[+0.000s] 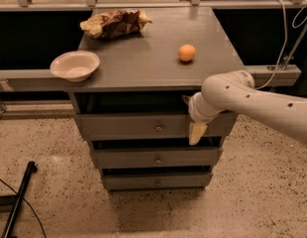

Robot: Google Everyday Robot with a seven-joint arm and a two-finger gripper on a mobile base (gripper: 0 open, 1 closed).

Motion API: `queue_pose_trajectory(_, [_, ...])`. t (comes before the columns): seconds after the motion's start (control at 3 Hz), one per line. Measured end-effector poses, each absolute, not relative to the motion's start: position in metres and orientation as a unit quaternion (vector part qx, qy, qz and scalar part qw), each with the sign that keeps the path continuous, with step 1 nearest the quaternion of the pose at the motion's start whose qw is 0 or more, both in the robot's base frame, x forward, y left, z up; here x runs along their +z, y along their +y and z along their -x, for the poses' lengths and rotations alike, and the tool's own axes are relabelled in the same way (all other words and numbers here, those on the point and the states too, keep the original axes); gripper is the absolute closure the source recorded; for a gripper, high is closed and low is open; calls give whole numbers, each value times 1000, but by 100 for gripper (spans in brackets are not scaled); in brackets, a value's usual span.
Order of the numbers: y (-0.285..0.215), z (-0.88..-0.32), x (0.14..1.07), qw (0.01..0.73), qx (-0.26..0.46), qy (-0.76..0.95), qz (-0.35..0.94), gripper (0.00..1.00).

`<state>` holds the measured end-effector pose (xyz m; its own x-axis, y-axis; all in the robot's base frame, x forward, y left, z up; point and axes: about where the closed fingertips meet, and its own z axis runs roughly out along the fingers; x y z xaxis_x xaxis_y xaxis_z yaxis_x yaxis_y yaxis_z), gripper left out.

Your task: Open top drawer

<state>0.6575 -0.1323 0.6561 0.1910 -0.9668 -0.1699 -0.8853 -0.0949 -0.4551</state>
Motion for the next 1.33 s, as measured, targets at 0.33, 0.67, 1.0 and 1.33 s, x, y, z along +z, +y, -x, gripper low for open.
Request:
queue_pose_trajectory(0.33, [-132, -669, 652, 234, -62, 647, 723, 8])
queue_pose_trajectory(0.67, [-135, -666, 645, 227, -51, 663, 712, 23])
queue_pose_trajectory(1.0, [-138, -656, 639, 213, -47, 673, 707, 45])
queue_pose_trajectory(1.33, [-137, -645, 642, 206, -50, 673, 708, 55])
